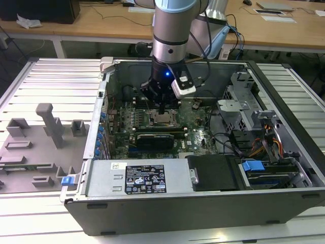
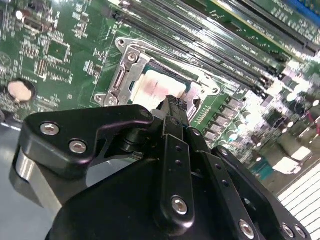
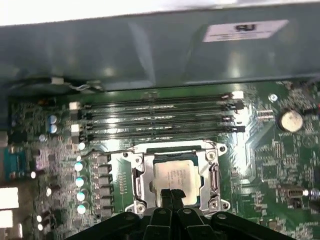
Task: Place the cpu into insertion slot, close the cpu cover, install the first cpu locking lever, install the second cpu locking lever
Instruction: 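Close the cpu cover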
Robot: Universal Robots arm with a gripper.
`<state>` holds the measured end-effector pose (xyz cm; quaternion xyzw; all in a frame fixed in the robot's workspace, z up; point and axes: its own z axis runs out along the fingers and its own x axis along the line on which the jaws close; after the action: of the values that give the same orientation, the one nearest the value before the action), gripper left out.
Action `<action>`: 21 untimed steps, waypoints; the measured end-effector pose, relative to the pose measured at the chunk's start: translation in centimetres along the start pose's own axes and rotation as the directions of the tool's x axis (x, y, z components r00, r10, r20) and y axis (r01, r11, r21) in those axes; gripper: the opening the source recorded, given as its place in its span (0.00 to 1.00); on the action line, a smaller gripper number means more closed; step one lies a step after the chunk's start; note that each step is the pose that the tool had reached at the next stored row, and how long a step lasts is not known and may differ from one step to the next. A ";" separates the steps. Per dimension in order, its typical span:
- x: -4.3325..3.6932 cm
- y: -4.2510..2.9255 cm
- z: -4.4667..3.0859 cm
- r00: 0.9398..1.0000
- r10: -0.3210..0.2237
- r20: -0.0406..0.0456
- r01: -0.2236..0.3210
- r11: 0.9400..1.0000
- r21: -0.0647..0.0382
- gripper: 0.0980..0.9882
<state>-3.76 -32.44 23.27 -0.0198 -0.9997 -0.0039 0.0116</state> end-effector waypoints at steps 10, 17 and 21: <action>0.39 -0.02 0.35 0.995 -0.077 0.069 0.078 0.997 -0.019 0.01; 1.28 -0.12 1.04 0.991 -0.119 0.068 0.121 0.992 -0.021 0.01; 1.29 -0.28 1.06 0.991 -0.119 0.068 0.121 0.992 -0.021 0.01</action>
<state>-5.09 -32.67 22.24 0.0401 -0.9988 -0.0165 -0.0224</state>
